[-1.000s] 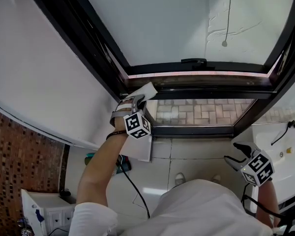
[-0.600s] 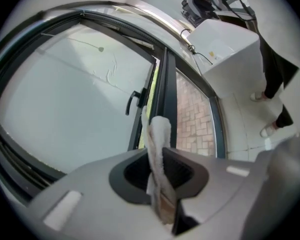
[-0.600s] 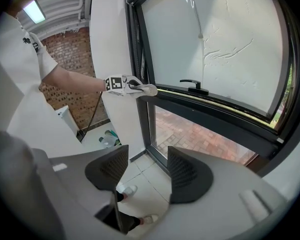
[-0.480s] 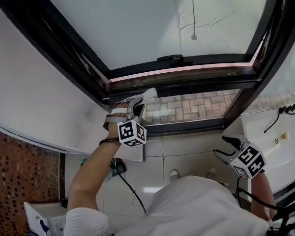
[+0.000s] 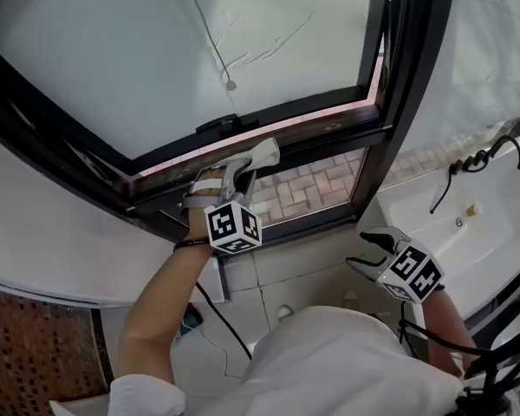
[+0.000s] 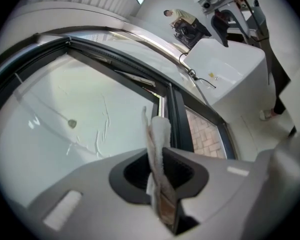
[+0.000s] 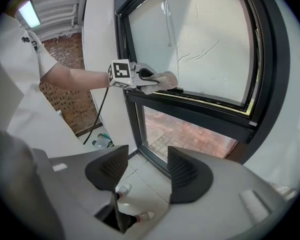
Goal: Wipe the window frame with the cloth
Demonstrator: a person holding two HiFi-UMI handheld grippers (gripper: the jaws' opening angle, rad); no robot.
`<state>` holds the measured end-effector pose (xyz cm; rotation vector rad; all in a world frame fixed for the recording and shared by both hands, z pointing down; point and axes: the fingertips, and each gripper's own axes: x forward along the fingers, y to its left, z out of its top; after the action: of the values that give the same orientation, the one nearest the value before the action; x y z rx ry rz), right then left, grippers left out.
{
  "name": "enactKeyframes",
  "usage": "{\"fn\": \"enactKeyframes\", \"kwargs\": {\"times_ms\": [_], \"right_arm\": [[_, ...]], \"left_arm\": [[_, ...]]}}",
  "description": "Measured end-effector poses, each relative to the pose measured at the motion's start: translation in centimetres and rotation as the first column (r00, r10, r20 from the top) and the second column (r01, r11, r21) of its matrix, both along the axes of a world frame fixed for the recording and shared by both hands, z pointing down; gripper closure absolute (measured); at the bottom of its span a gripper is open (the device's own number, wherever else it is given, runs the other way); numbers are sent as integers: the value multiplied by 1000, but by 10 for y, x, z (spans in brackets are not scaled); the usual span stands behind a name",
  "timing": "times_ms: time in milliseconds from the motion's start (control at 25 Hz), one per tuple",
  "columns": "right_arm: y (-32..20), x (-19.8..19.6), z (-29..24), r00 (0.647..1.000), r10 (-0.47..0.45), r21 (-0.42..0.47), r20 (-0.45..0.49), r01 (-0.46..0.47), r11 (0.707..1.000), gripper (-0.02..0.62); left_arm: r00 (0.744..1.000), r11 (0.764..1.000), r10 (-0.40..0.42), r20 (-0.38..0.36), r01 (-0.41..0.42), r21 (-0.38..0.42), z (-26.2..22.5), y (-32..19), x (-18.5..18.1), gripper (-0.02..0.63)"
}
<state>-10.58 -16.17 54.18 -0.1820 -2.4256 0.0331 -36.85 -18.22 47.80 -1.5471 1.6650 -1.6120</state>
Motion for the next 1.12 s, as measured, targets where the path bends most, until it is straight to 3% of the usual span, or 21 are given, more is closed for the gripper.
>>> {"fn": "enactKeyframes", "kwargs": {"times_ms": [400,680,880,1120], "right_arm": [[-58,60,8,996,94,-17,6,-94,995,347],[-102,118,13,986,169,-14,-12,-169,985,347],[-129,157,16,974,223,-7,-29,-224,975,347],[-146,177,23,969,244,-24,-29,-245,969,347]], "left_arm": [[993,993,116,16,-116,-12,8,-145,95,528],[992,993,112,50,-110,-43,20,-233,121,528],[994,992,95,62,-89,-86,49,-267,135,528],[990,987,103,101,-89,-131,75,-266,151,528]]}}
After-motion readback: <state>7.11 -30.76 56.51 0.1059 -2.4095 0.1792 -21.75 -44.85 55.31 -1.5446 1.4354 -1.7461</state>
